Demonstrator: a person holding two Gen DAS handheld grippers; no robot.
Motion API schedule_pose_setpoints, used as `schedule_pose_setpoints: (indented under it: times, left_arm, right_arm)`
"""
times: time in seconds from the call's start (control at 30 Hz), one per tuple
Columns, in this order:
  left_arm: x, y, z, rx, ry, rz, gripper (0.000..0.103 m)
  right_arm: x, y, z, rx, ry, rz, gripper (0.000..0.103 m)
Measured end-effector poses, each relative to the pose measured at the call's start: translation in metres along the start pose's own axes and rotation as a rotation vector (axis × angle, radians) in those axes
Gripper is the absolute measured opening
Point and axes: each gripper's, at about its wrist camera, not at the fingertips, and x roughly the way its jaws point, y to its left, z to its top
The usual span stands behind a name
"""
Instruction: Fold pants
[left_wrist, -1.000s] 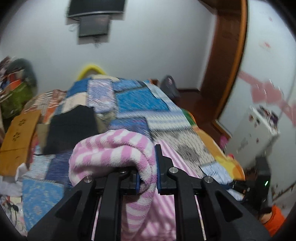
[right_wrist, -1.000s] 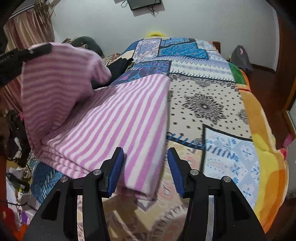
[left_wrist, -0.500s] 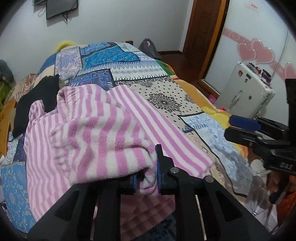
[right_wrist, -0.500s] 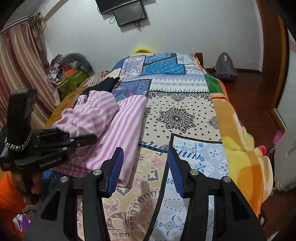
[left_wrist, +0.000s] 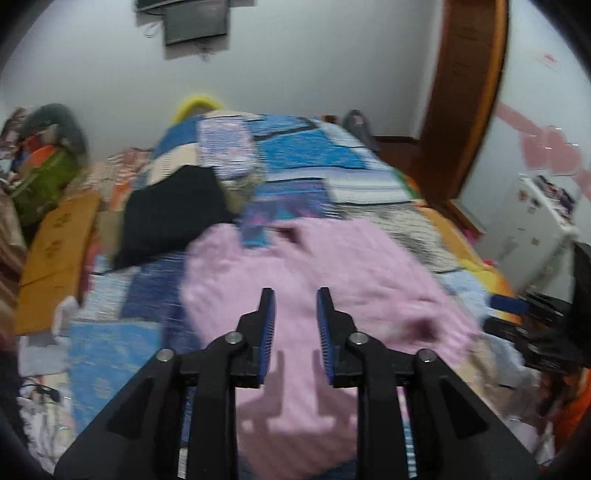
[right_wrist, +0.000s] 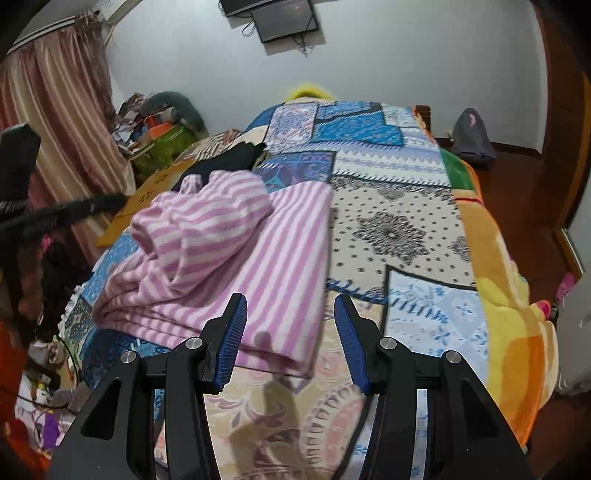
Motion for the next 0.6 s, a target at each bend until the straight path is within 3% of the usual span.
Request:
schedule_pose_setpoints:
  times: [0.03, 0.2, 0.43, 0.53, 0.6]
  left_arm:
    - [0.006, 0.009, 0.002, -0.002, 0.006, 0.02, 0.034]
    - [0.059, 0.055, 0.024, -0.004, 0.073, 0.103, 0.034]
    - [0.154, 0.083, 0.06, -0.003, 0.171, 0.112, 0.035]
    - [0.186, 0.09, 0.061, -0.012, 0.237, 0.085, 0.035]
    - [0.206, 0.087, 0.053, 0.053, 0.288, 0.089, 0.035]
  right_arm:
    - [0.002, 0.004, -0.001, -0.002, 0.006, 0.004, 0.046]
    - [0.016, 0.02, -0.008, -0.015, 0.05, 0.02, 0.046]
    - [0.035, 0.025, -0.014, -0.016, 0.092, -0.01, 0.046]
    - [0.039, 0.022, -0.01, -0.023, 0.103, -0.013, 0.046]
    - [0.043, 0.02, -0.007, -0.031, 0.109, -0.021, 0.046]
